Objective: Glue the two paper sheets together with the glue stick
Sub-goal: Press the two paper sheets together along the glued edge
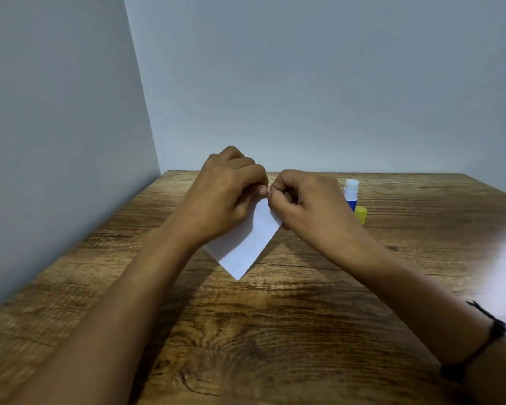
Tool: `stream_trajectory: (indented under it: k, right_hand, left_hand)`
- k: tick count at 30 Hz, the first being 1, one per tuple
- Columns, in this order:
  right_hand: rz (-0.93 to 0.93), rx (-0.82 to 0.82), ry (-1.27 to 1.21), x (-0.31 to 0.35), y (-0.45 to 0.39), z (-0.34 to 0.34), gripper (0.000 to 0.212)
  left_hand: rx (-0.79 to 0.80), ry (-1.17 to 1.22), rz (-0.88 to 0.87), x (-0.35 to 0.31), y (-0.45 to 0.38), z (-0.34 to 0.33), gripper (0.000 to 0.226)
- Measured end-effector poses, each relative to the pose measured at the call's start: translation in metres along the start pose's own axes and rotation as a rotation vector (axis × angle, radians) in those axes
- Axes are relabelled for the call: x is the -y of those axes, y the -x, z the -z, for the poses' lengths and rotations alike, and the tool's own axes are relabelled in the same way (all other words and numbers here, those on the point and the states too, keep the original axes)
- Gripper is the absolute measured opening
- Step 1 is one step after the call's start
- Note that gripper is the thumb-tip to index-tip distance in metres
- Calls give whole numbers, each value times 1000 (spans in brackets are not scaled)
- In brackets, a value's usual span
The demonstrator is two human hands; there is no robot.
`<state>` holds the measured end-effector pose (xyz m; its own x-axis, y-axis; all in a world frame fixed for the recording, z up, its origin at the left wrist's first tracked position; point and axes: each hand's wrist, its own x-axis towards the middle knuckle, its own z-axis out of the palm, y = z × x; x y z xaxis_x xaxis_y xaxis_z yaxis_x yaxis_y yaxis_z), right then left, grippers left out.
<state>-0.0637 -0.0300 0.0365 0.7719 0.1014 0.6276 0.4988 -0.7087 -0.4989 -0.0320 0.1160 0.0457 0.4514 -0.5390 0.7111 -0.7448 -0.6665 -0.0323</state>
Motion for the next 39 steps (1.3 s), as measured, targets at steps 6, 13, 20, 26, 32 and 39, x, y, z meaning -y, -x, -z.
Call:
stream_trajectory:
  k: [6, 13, 20, 26, 32, 39]
  right_hand:
    - [-4, 0, -28, 3, -4, 3, 15]
    - [-58, -23, -71, 2, -5, 2, 15]
    - [-202, -59, -243, -7, -5, 6, 17]
    - [-204, -32, -257, -4, -5, -3, 28]
    - [-102, -30, -170, 0, -1, -3, 32]
    - [-100, 26, -213, 4, -1, -6, 23]
  left_hand:
    - [-66, 96, 111, 1, -2, 3, 18]
    - [-118, 141, 296, 0, -2, 0, 11]
    - [-116, 274, 609, 11, 0, -5, 19]
    - [-96, 398, 596, 0, 0, -7, 20]
    - [-19, 414, 427, -6, 0, -4, 18]
    - [-138, 335, 429, -5, -1, -6, 17]
